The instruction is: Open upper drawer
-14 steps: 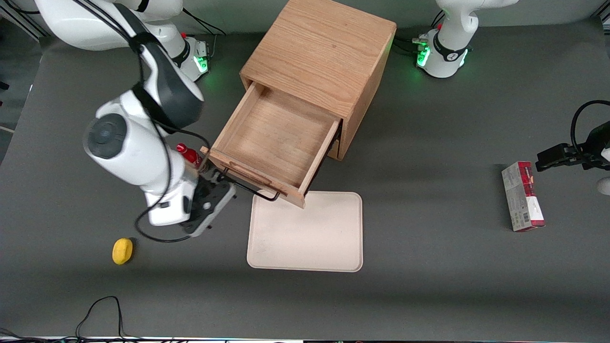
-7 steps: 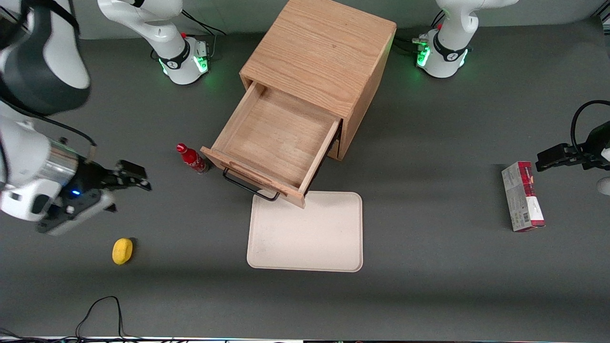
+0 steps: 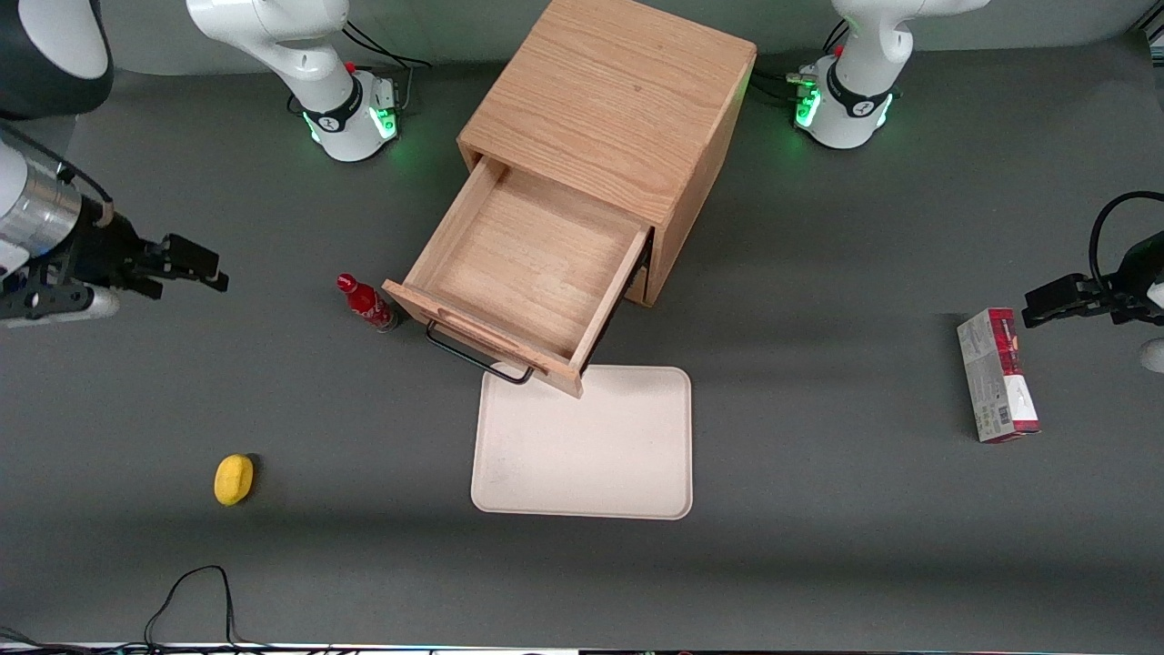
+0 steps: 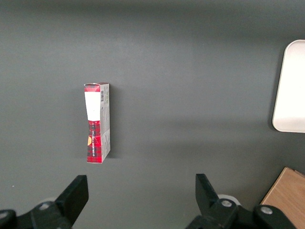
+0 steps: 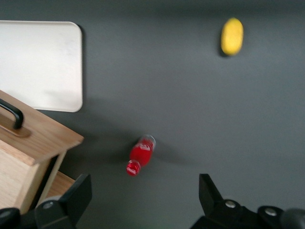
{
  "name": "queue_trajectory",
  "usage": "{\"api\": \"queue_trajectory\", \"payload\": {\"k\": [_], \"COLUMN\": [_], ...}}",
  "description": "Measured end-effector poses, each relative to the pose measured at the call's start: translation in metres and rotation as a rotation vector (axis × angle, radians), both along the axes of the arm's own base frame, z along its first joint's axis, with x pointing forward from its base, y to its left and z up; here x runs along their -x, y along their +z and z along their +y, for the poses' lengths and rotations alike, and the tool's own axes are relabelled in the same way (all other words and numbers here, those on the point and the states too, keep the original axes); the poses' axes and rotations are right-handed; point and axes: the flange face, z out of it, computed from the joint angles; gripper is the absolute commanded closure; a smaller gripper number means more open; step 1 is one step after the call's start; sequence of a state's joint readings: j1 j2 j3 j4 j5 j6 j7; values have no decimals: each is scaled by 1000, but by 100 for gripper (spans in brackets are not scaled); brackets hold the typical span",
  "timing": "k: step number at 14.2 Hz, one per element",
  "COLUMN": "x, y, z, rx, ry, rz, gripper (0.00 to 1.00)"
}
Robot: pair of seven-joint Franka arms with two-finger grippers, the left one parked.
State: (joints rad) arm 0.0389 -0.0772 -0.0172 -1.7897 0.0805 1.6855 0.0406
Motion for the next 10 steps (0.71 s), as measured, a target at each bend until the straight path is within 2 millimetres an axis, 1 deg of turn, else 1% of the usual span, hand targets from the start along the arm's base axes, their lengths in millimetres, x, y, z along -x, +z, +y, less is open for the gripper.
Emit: {"api": "queue_trajectory", "payload": {"k": [1,3,10], "x": [7,13,13], "y": [1,3,5], "z": [-2,-3,-2], "rx": [36,72,82], "ry": [-4,-6,-9], "rz": [-1,-4,-9], "gripper": [0,0,0]}}
